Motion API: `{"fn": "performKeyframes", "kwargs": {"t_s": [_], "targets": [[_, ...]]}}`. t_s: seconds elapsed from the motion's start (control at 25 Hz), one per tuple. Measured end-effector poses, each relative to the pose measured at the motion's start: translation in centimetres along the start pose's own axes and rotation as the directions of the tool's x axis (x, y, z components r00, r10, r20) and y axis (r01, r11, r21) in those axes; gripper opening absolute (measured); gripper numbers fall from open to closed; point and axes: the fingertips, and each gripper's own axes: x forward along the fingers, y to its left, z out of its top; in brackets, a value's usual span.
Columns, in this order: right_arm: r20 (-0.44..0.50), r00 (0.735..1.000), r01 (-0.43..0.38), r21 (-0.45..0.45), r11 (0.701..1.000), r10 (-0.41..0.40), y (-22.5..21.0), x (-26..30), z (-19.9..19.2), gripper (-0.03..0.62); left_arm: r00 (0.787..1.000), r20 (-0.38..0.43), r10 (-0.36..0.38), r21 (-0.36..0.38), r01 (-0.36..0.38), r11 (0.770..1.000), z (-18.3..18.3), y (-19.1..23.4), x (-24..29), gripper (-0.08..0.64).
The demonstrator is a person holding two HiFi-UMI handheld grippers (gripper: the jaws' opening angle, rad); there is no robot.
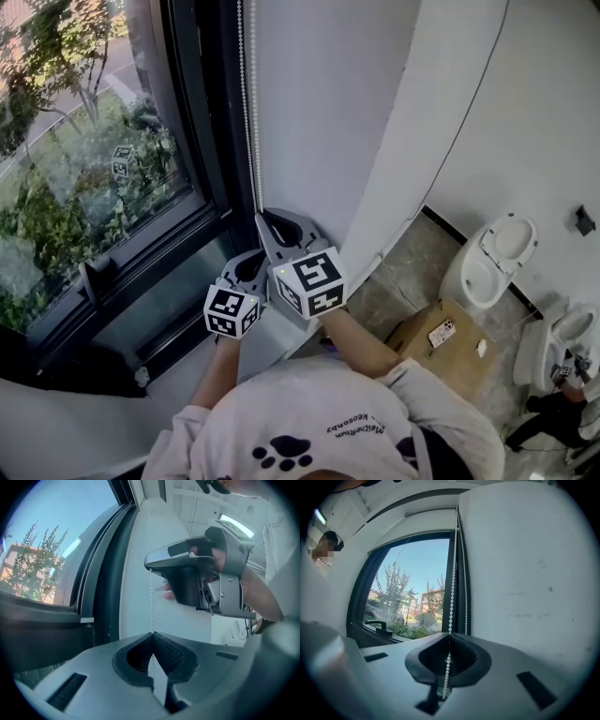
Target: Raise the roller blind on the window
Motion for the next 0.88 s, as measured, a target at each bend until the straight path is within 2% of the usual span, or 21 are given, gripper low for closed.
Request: {"fn": "performKeyframes", "kwargs": {"t_s": [0.2, 0.52, 0.72, 0.88], "targets": [[-0.028, 1.0, 0.013, 0.019, 1.0, -0.012, -0.2, -0.1, -2.4, 0.011, 1.0, -0.025, 0.0, -0.007, 0.0, 1.0, -2.4, -0.3, 0.2, 0.008], [-0.07, 0.997, 0.024, -0.003, 1.0, -0.024, -0.2, -0.1, -5.7, 0.011, 0.998, -0.062, 0.017, -0.016, -0.018, 1.0, -5.6, -0.2, 0.5, 0.008], [-0.082, 0.996, 0.03, -0.008, 1.0, -0.03, -0.2, -0.2, -7.3, 0.011, 0.996, -0.083, 0.019, -0.053, -0.023, 0.998, -7.1, -0.1, 0.6, 0.008], [-0.073, 0.997, 0.037, -0.02, 0.999, -0.039, -0.2, -0.2, -7.4, 0.011, 0.996, -0.086, 0.019, -0.01, -0.02, 1.0, -7.2, -0.4, 0.7, 0.008]]}}
